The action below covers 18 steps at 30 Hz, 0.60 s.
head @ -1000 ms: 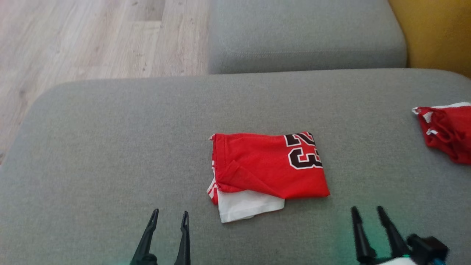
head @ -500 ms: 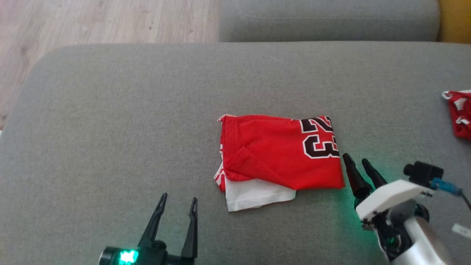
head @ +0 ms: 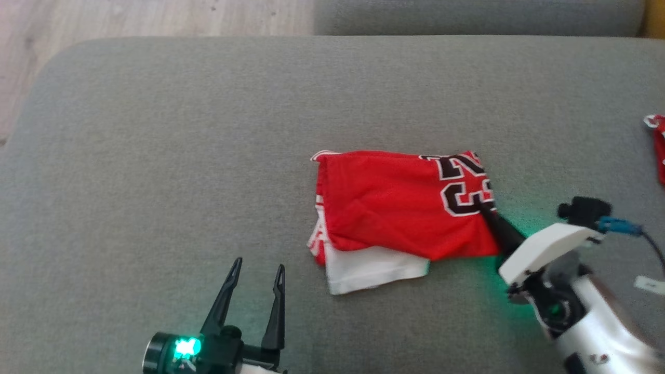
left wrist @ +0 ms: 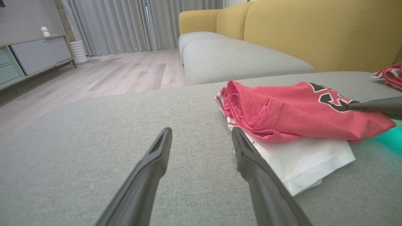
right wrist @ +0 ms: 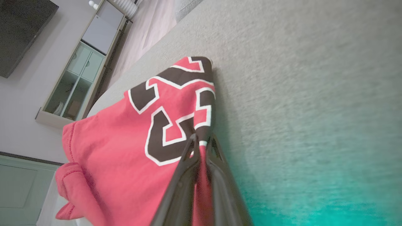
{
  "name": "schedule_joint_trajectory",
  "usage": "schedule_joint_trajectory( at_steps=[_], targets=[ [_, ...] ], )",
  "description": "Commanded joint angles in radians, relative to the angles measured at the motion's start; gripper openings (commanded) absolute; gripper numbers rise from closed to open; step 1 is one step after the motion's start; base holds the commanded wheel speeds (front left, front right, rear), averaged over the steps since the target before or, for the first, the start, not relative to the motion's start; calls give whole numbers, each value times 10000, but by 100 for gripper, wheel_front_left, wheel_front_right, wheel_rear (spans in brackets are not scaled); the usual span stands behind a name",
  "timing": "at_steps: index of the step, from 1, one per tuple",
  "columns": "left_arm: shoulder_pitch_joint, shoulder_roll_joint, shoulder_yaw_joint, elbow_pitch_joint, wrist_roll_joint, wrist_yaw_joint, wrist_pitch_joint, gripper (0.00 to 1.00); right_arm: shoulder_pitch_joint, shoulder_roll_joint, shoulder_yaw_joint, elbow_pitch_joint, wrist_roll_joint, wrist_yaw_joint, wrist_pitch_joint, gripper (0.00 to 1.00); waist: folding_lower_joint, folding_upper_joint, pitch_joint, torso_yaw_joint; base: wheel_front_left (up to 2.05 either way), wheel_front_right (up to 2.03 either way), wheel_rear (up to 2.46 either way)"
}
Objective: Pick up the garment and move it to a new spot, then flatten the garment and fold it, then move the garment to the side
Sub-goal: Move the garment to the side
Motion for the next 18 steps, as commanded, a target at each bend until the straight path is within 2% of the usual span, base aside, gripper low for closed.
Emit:
schedule_joint_trajectory(
  at_steps=[1, 7, 8, 11, 16, 17, 18],
  targets=[
    [-335, -113, 242, -287, 42, 119, -95, 100, -377, -512, 190, -264, -124, -9, -293, 0, -1, 0, 83, -156, 0, 0, 0],
    [-526, -130, 249, -402, -4, 157, -95, 100, -1169, -2145, 208, -563, -918, -9, -471, 0, -1, 0, 616, -872, 0, 0, 0],
    [-526, -130, 249, -402, -4, 157, -95, 100, -1169, -2145, 208, -563, -918, -9, -471, 0, -1, 0, 616, -872, 0, 0, 0],
    [-754, -136, 268, -470, 15, 161, -95, 100, -1659, -3118, -54, -963, -1350, -9, -312, 0, -1, 0, 1034, -1251, 0, 0, 0],
    [-1230, -132, 363, -516, 105, 96, -95, 100, -2319, -4582, -941, -1759, -1935, -9, 344, 0, -1, 0, 1798, -1796, 0, 0, 0],
    [-1457, -132, 390, -513, 143, 52, -95, 100, -2455, -5111, -1442, -2011, -2079, -9, 631, 0, -1, 0, 2076, -1911, 0, 0, 0],
    [-1570, -132, 403, -513, 163, 38, -95, 100, -2490, -5341, -1711, -2118, -2147, -9, 786, 0, -1, 0, 2196, -1951, 0, 0, 0]
  ],
)
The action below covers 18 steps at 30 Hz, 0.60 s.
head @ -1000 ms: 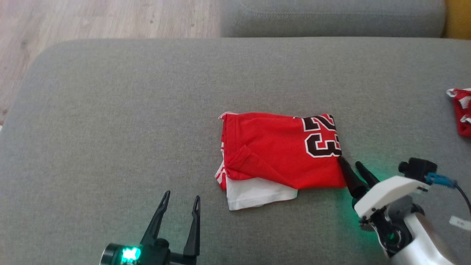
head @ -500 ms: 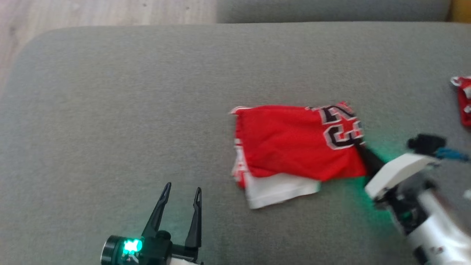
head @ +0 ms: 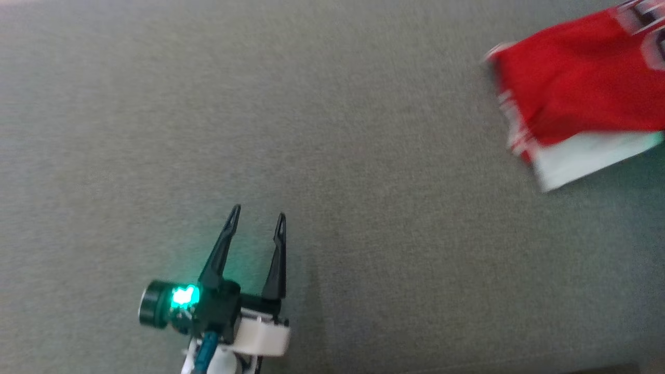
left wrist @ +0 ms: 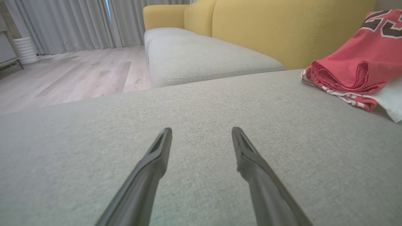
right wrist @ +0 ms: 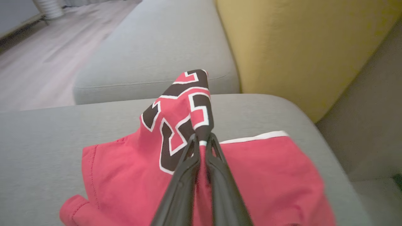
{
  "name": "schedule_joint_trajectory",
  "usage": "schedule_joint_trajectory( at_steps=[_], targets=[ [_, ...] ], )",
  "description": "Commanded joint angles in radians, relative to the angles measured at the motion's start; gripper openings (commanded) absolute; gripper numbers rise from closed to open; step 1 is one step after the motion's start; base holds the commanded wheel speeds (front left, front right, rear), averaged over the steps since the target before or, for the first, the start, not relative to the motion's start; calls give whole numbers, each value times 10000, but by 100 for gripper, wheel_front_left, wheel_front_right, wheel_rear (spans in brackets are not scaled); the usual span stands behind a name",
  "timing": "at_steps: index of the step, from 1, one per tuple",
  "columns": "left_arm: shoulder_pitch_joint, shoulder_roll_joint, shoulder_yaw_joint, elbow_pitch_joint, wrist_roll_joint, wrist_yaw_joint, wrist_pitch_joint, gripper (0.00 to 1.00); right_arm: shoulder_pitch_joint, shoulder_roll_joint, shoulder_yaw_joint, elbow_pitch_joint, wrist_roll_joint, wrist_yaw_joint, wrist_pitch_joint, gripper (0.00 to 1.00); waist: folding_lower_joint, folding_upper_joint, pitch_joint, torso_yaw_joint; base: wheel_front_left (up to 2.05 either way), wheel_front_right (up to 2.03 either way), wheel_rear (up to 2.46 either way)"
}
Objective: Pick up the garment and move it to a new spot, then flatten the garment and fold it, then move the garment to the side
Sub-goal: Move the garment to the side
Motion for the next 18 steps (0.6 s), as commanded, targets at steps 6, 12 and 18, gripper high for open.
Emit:
schedule_joint_trajectory(
  at_steps=[6, 12, 18],
  targets=[
    [-684, -65, 334, -305, 89, -59, -95, 100, -21, -1249, -1727, -770, -594, -9, 943, 2, -2, 0, 915, -376, 0, 0, 0],
    [-944, -79, 320, -345, -297, -216, -95, 100, 486, -179, -2852, -1475, -1898, -9, 1265, 100, -2, 0, 741, -154, 0, 0, 0],
    [-716, -87, 382, -520, -620, -323, -95, 100, 1673, 2356, -2464, -2490, -2802, -9, 1120, 100, -2, 0, -426, 182, 0, 0, 0]
  ],
)
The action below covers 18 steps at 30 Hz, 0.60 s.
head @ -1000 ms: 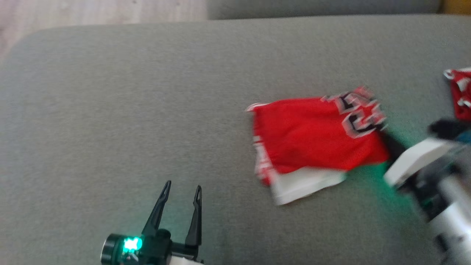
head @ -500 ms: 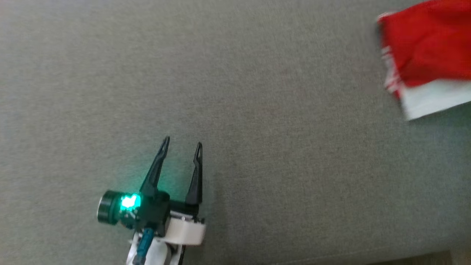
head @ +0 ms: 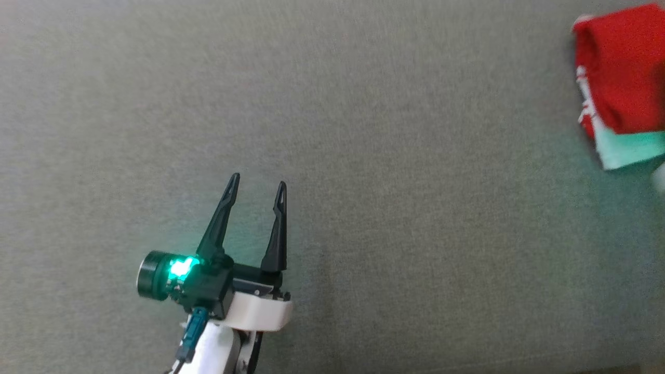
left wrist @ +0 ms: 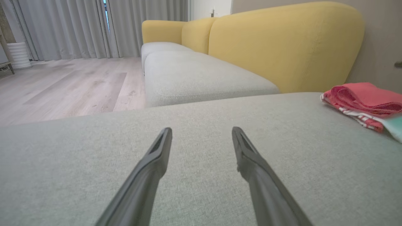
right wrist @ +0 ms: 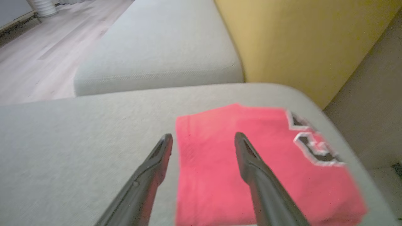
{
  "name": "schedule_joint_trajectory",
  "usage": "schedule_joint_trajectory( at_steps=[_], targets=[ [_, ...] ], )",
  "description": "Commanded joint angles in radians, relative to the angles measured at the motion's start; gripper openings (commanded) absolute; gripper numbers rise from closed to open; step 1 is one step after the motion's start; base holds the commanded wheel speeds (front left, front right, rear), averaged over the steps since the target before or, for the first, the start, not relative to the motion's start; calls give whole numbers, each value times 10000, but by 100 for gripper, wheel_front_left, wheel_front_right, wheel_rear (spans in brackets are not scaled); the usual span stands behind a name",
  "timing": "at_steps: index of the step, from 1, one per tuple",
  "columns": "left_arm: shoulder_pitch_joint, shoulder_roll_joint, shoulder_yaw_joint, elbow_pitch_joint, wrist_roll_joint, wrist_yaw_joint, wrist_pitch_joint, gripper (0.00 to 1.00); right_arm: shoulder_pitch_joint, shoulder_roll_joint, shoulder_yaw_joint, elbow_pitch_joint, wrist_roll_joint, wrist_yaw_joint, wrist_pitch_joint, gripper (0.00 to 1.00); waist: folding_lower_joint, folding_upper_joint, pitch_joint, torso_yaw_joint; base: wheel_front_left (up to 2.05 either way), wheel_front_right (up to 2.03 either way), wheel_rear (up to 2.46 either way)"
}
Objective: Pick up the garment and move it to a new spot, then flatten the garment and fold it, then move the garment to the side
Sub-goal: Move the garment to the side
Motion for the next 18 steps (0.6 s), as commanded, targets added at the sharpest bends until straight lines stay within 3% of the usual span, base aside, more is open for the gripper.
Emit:
schedule_joint_trajectory(
  at_steps=[1, 9, 14, 18],
  targets=[
    [180, -57, 376, -384, -109, 2, -93, 100, 664, 393, 307, -455, -173, -9, -265, 100, 0, 0, -875, 301, 0, 0, 0],
    [1169, -59, 563, -234, -531, 141, -93, 100, 2469, 2712, 1829, 504, -529, -9, -2702, 100, 0, 0, -2865, 779, 0, 0, 0],
    [1914, -59, 631, -176, -678, 224, -93, 100, 3356, 3409, 2330, 1349, -1220, -9, -5537, 100, 0, 0, -3714, 1075, 0, 0, 0],
    [2248, -59, 790, -353, -657, 277, -93, 100, 3820, 3759, 2365, 1479, -1815, -9, -6239, 100, 0, 0, -3954, 1209, 0, 0, 0]
  ],
)
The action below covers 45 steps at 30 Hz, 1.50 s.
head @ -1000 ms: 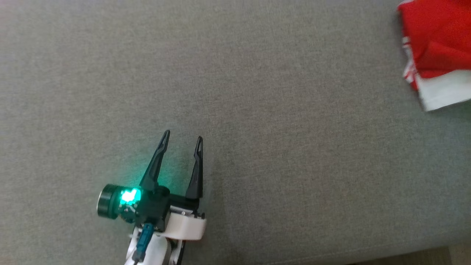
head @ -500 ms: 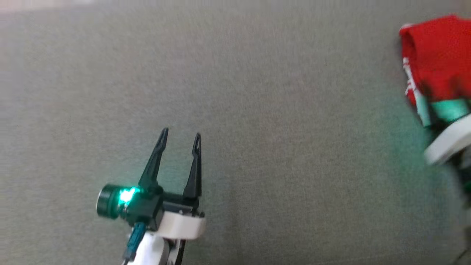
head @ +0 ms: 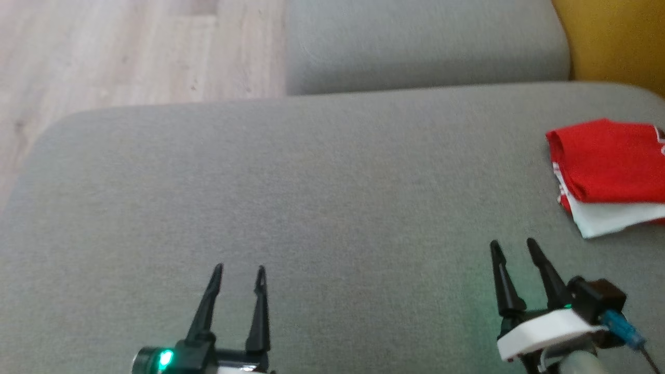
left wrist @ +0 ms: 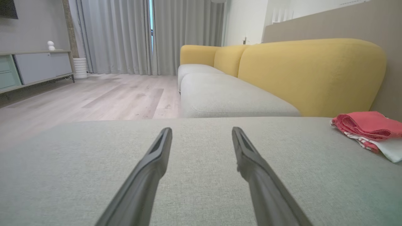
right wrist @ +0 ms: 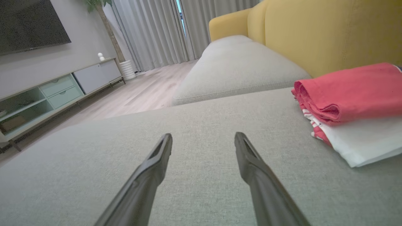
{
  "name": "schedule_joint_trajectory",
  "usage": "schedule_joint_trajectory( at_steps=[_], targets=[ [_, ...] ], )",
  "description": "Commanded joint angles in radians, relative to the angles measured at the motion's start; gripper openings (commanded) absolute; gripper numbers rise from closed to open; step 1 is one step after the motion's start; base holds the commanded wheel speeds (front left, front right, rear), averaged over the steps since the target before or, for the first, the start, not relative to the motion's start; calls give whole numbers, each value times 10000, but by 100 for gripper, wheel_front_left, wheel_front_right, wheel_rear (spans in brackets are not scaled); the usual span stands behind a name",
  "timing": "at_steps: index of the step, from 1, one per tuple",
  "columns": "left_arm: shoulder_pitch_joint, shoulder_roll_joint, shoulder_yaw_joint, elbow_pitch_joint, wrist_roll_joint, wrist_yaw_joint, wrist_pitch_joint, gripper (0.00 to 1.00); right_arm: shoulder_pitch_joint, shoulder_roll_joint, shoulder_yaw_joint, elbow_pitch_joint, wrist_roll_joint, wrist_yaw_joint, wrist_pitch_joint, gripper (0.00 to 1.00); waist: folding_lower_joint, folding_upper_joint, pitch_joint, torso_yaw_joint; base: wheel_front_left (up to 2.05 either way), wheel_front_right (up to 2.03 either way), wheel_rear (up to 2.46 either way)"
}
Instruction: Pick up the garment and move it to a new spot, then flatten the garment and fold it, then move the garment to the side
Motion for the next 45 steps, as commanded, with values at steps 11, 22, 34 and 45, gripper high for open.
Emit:
schedule_joint_trajectory(
  at_steps=[11, 22, 34, 45],
  targets=[
    [621, -46, 698, -896, 232, -71, -95, 100, 1710, 629, -640, -2551, -1693, -9, -173, 100, 4, -1, -620, 283, 0, 0, 0],
    [1015, 9, 503, -445, 256, -147, 0, 0, 2284, 734, -799, -2408, -1517, 0, -67, 0, 4, -1, -759, 137, 0, 0, 0],
    [981, 71, 677, 89, -821, -292, 203, 0, 2140, 671, -819, -1867, -457, -1, 123, 0, 4, -1, -701, 89, 0, 0, 0],
    [691, 137, 908, 255, -2080, -517, 422, 0, 1865, 604, -873, -1796, 767, -1, 346, 0, 4, -1, -633, 43, 0, 0, 0]
  ],
)
